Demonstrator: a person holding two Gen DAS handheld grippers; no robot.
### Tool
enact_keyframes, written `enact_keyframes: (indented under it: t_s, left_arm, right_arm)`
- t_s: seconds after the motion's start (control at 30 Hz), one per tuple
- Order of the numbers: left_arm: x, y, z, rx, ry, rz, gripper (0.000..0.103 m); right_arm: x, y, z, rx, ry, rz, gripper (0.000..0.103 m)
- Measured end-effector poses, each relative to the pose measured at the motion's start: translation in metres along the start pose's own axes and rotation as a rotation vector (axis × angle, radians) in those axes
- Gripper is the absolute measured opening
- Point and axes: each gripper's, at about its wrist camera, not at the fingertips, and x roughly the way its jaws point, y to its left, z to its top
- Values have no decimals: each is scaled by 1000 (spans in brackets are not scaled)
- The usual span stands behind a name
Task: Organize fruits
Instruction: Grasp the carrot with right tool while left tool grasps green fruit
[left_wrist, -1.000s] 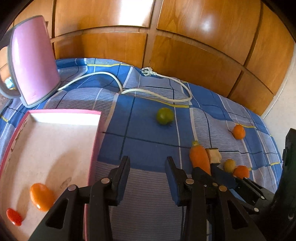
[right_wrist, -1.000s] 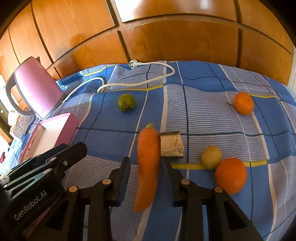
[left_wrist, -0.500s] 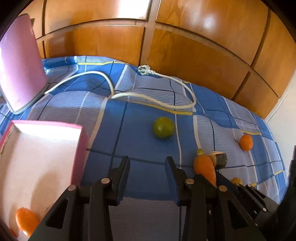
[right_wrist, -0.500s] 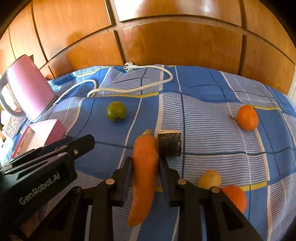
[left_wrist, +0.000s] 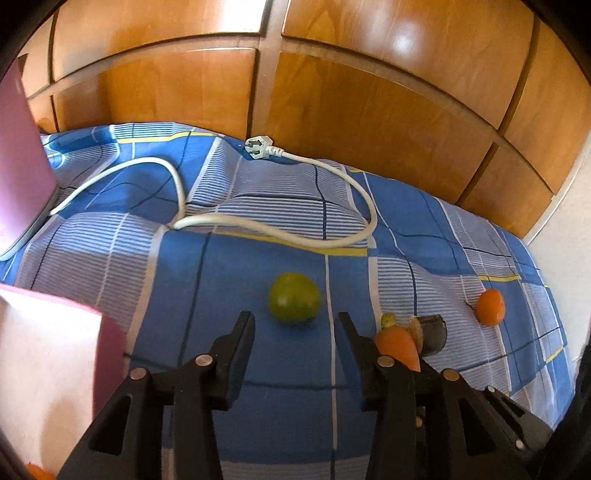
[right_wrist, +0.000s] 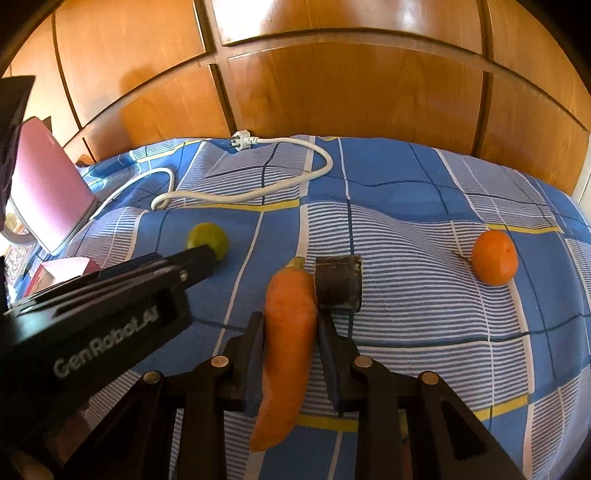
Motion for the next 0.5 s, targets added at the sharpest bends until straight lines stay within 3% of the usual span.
enact_keyframes:
  t_s: [0.2, 0.27, 0.5]
  left_arm:
    - [19, 3, 10, -9, 15, 3, 45]
    - [25, 2, 9, 0, 22, 3, 33]
    - [18, 4, -3, 18, 13, -5, 32]
  right_arm:
    - [6, -4, 7, 18, 3, 6, 30]
    - [9, -4, 9, 23, 8, 14, 30]
    - [11, -1, 10, 8, 17, -1, 30]
